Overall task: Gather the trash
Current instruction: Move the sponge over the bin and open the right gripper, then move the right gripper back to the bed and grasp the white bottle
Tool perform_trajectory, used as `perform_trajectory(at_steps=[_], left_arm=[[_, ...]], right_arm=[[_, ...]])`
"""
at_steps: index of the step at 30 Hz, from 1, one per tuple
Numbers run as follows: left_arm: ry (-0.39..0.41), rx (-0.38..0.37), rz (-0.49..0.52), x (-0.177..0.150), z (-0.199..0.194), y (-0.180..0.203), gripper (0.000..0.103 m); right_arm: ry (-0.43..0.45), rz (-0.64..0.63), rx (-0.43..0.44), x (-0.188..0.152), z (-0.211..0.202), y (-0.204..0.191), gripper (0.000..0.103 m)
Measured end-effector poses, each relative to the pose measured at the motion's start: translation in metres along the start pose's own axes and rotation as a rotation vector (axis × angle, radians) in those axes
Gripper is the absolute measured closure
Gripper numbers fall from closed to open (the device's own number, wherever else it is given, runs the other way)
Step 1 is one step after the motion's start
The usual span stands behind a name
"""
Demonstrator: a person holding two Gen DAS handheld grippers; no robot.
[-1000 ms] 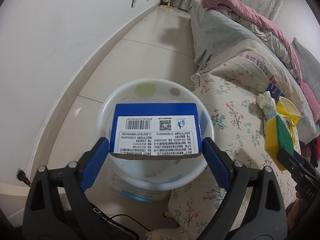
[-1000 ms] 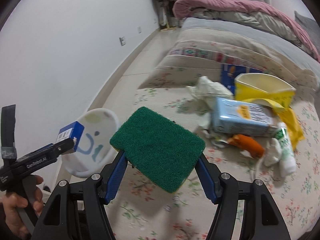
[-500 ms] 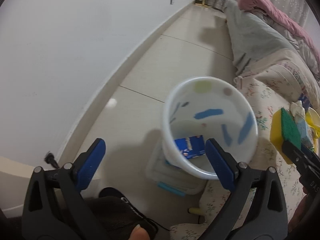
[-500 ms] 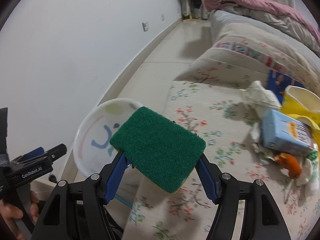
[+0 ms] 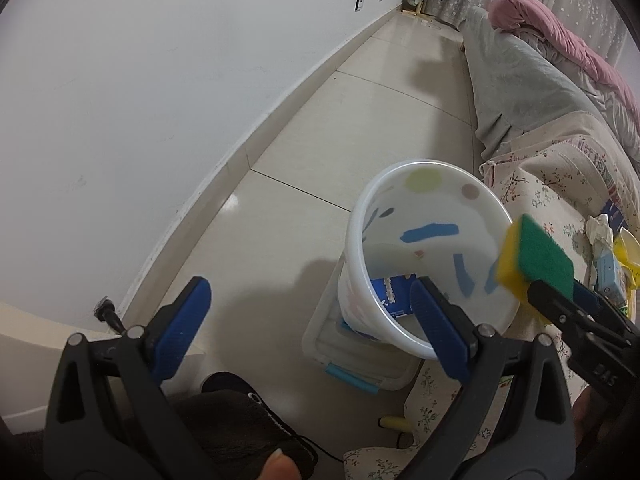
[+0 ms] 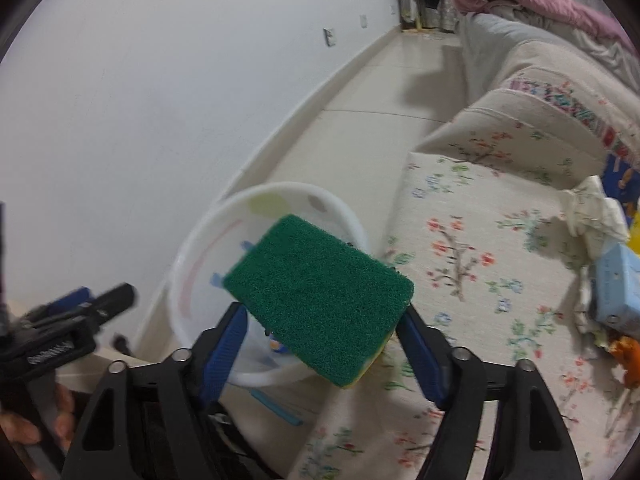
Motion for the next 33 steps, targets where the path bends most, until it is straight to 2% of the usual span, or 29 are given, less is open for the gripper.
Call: perform_trajectory(at_steps=[5, 17, 24, 27, 33], left_arm=[[0.000, -0.008, 0.002, 0.001, -0.001, 0.000, 0.003], [0.014, -0.017, 0.028, -0.002, -0.008, 0.010, 0.003], [0.020, -0.025, 0.061, -0.005, -0.009, 0.026, 0.003], [0.027, -0.028, 0.085, -0.006, -0.010, 0.036, 0.002], [0.038, -0.030, 0.140, -0.009, -0.012, 0.059, 0.001]], right_arm=[[0.040, 0.035, 0.006, -0.001, -0.015, 0.005, 0.016], [0.119, 0.064, -0.104, -0.011, -0.050, 0.027, 0.012], [0.141, 0.112, -0.153, -0.019, -0.067, 0.049, 0.010], [0.156, 0.127, -0.189, -0.025, -0.076, 0.061, 0.001], [0.183, 0.168, -0.256, -0.038, -0.098, 0.088, 0.001]])
Point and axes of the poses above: each gripper's, at about its wrist camera, not at the fingertips, and z roughly the way its jaws point, y to its right, x to its top, the point moved 8 cm from there along z, roughly the way its jaws point, and after that the axes turned 7 degrees about -y, right-handed, at the moved point
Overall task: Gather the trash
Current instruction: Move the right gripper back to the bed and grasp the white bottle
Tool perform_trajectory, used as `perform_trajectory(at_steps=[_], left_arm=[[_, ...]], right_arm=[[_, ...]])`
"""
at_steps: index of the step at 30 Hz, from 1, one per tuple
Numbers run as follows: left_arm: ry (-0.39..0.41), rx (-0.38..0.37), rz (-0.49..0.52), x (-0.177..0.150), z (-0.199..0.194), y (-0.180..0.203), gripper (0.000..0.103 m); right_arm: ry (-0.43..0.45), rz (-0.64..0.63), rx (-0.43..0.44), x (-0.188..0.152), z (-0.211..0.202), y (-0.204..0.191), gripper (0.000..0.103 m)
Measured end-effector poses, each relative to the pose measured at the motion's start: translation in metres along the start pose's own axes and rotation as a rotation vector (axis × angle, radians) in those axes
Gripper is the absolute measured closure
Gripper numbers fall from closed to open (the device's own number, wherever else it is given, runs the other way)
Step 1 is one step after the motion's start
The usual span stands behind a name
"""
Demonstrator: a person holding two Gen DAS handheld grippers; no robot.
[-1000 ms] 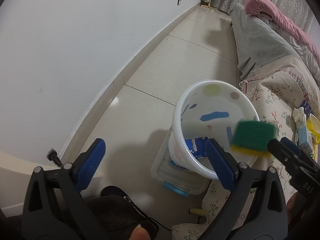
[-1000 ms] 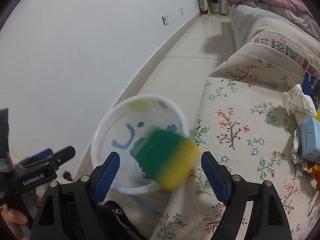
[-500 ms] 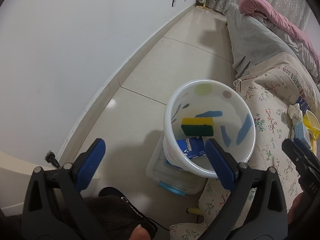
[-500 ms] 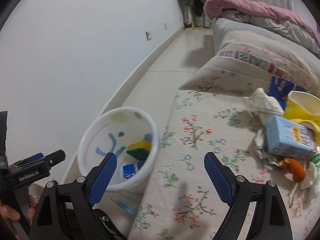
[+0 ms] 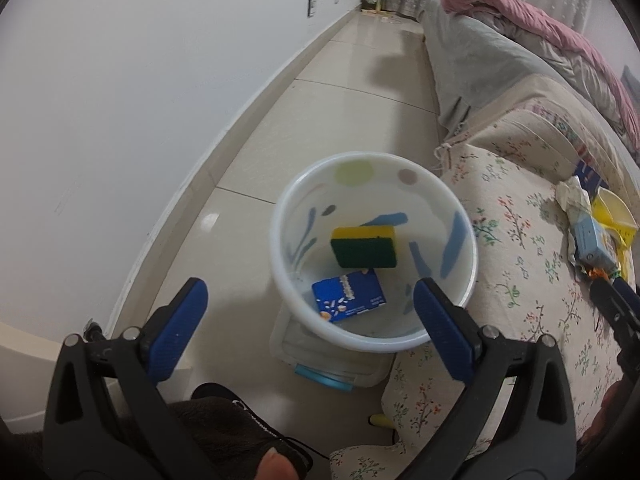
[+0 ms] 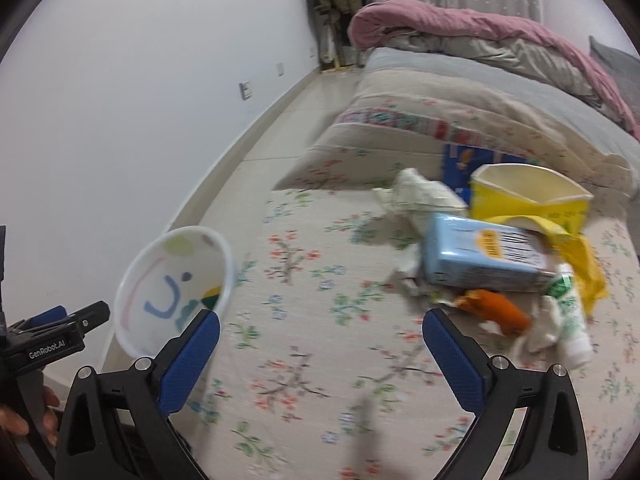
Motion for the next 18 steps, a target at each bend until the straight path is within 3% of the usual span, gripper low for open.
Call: perform_trajectory(at_steps=[6, 12, 18], left_arm=[[-0.002, -0.013, 0.048, -0.002, -0.002, 0.025, 0.001], [-0.002, -0.036, 0.089, -0.001, -0.003, 0.051, 0.001], [-0.006, -0.055, 0.128, 0.000, -0.004, 0.079, 0.001]], right_arm=[[0.033, 0.029, -0.081, -0.004, -0.014, 0.039, 0.001], [0.049, 0.074, -0.080, -0.010, -0.021, 0.080, 0.000], [0.051, 0.086, -0.155, -0.017, -0.025, 0.117, 0.000]])
Point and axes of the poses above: each gripper's, at about its wrist camera, not at the fingertips, and z roughly the way its jaws point, y to its right, x to its top, the point moved 8 cm from there along z, roughly the way its jaws point, and after that the axes turned 7 degrees about -y, right-handed, at the moved point
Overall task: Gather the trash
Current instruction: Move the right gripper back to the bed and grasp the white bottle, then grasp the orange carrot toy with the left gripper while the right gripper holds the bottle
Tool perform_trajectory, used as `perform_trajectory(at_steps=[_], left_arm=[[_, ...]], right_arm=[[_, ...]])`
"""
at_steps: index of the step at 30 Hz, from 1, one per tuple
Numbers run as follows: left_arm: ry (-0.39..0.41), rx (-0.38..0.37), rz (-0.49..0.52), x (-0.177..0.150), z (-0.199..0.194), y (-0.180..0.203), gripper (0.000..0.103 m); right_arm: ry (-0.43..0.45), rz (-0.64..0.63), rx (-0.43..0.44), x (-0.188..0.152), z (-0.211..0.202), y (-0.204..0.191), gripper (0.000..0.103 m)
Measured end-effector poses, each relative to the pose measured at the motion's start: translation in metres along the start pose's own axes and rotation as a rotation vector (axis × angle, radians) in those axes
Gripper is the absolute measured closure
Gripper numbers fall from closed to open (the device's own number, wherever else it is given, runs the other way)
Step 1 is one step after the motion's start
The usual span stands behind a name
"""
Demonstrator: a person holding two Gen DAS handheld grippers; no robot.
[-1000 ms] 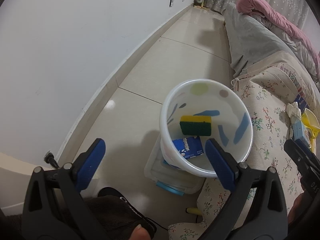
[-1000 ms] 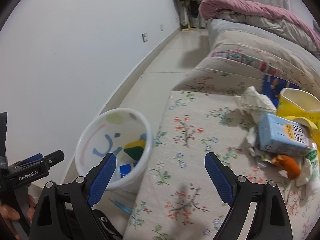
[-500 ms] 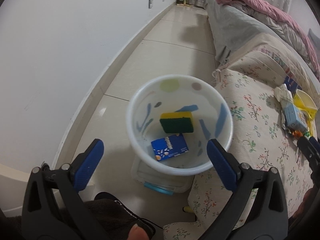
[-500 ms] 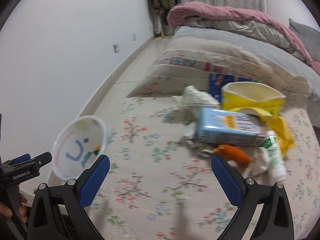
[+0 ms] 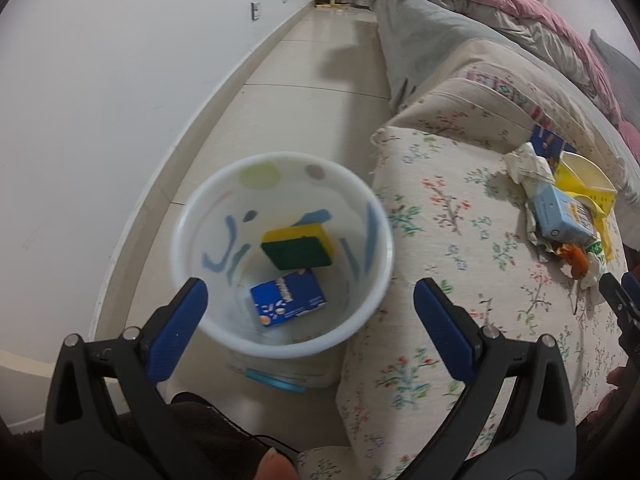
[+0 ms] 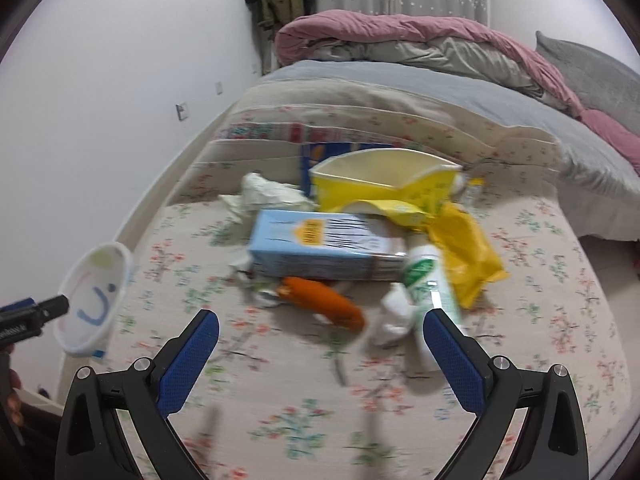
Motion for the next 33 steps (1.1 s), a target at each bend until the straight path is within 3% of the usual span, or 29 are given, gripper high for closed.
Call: perform_trajectory(at_steps=[6, 13, 15, 17, 23, 26, 33], left_arm=[[-0.006, -0.004, 0.040, 0.002, 0.004, 0.024, 0.001], [-0.015, -0.015, 0.072, 0.003, 0.007, 0.046, 0.001], [-0.015, -0.019, 0.078, 0.004, 0.007, 0.052, 0.001], [-0.016, -0.025, 0.087, 0.004, 0.007, 0.058, 0.001], [-0.027, -0.032, 0.119, 0.003, 0.012, 0.076, 0.001], [-0.035, -0.037, 0.131, 0.002, 0.015, 0.081, 0.001], [-0.056, -0.071, 0.144, -0.002, 0.020, 0.092, 0.001]], right_arm=[[-0.004, 0.025, -0.018, -0.004, 0.002, 0.027, 0.000], [-0.024, 0.137, 0.029, -0.005, 0.006, 0.062, 0.000], [-0.028, 0.165, 0.006, -0.006, 0.007, 0.073, 0.006], [-0.037, 0.200, 0.005, -0.007, 0.010, 0.083, 0.026], [-0.060, 0.245, 0.017, -0.007, 0.021, 0.097, 0.059], [-0.070, 0.238, 0.029, -0.006, 0.026, 0.095, 0.064], [-0.098, 0.220, 0.065, -0.007, 0.039, 0.086, 0.065]])
Point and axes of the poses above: each gripper's, at about its wrist camera, not at the fingertips, and z roughly the way its jaws point, y to its right, x to its top, the point moved 8 cm from there along z, roughly the way its jaws point, and after that the axes turned 7 degrees about -y, right-handed, at the moved point
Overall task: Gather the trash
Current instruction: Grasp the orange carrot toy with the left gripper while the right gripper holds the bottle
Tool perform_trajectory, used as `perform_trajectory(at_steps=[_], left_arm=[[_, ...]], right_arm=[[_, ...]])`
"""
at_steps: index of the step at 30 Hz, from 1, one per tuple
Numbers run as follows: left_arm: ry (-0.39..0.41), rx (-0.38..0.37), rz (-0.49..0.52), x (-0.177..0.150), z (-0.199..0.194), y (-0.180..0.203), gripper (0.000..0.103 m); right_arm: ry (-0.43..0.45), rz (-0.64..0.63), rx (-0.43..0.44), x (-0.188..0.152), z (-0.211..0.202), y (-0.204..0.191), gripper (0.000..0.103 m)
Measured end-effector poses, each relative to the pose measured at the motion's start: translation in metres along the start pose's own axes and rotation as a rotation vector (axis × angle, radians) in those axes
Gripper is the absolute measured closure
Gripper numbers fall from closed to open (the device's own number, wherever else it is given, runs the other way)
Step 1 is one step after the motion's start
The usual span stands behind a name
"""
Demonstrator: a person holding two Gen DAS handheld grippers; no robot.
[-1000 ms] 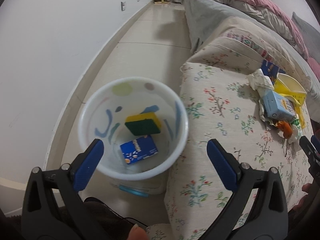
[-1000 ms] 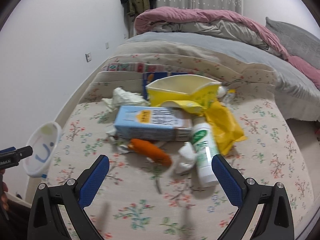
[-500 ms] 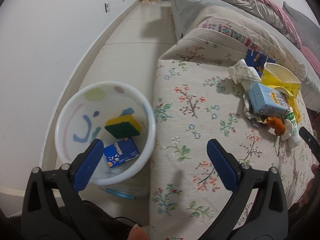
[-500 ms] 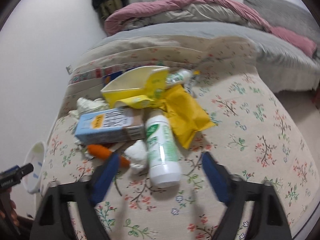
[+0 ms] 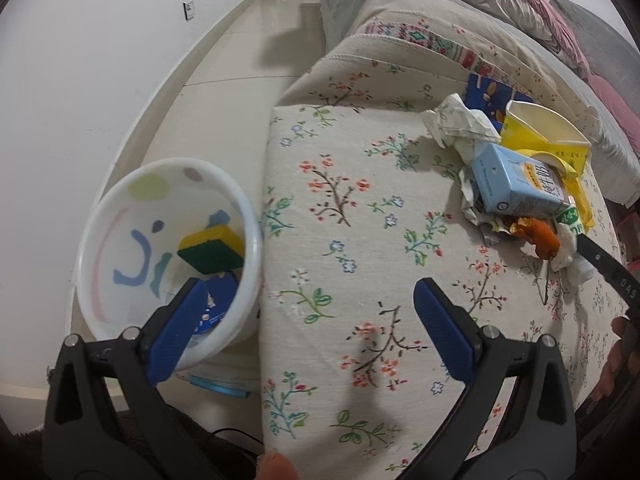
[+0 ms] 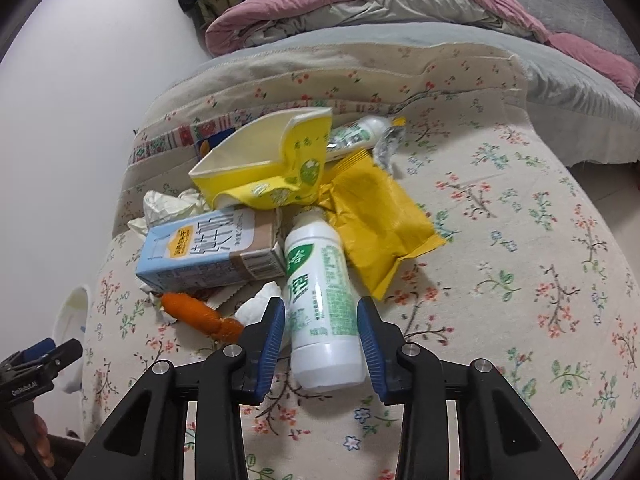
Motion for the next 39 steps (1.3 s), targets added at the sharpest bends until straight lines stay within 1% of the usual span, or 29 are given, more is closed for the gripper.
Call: perform_trajectory(at_steps=[3, 4, 7, 10, 13, 17, 21, 24, 27, 29, 30, 33, 35, 39], left_arm=[[-0.002, -0.014, 0.011, 0.000, 0.001, 0.007, 0.001], [-0.004, -0.026, 0.015, 0.000, 0.002, 0.011, 0.001], [-0.003, -0.060, 0.028, 0.000, 0.001, 0.024, 0.001], [0.003, -0.096, 0.053, 0.001, -0.002, 0.042, 0.001], [0.007, -0.116, 0.084, 0.000, -0.004, 0.060, 0.001], [0.016, -0.141, 0.124, -0.002, -0.006, 0.086, 0.001], [0.020, -0.171, 0.159, -0.002, -0.007, 0.112, 0.001], [0.015, -0.201, 0.181, 0.000, -0.005, 0.130, 0.006], [-0.003, -0.231, 0.195, 0.001, -0.003, 0.144, 0.017], [-0.015, -0.253, 0.198, 0.003, 0.001, 0.154, 0.026], [-0.018, -0.261, 0.197, 0.004, 0.002, 0.158, 0.028], [-0.030, -0.280, 0.180, 0.006, 0.007, 0.167, 0.038], [-0.039, -0.297, 0.165, 0.008, 0.010, 0.171, 0.046], [-0.045, -0.319, 0.136, 0.014, 0.013, 0.183, 0.047]], right_arm=[[-0.009, -0.005, 0.003, -0.001, 0.004, -0.002, 0.065], [-0.009, -0.005, 0.003, -0.002, 0.005, -0.002, 0.067], [-0.001, -0.005, -0.009, -0.002, 0.001, 0.000, 0.068], [0.032, -0.006, -0.014, -0.003, -0.011, 0.002, 0.068], [0.064, 0.007, -0.011, -0.002, -0.027, 0.007, 0.068], [0.097, 0.045, -0.002, -0.002, -0.049, 0.022, 0.068], [0.122, 0.064, -0.013, -0.002, -0.065, 0.036, 0.068], [0.119, 0.078, -0.017, -0.006, -0.065, 0.045, 0.068], [0.107, 0.081, -0.042, -0.011, -0.061, 0.053, 0.068], [0.107, 0.073, -0.075, -0.013, -0.059, 0.059, 0.068], [0.107, 0.070, -0.092, -0.014, -0.058, 0.062, 0.068], [0.102, 0.078, -0.099, -0.017, -0.056, 0.070, 0.068], [0.099, 0.085, -0.099, -0.018, -0.055, 0.074, 0.068], [0.095, 0.094, -0.094, -0.019, -0.054, 0.079, 0.068]])
Point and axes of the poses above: each gripper's, at about its wrist camera, not at the fingertips, and z roughly the way its jaws point, y to its right, x to its top, the point moved 8 cm from there along z, roughly the way its jaws point, and after that the axes turned 7 degrees about -y, right-handed, at the moved point
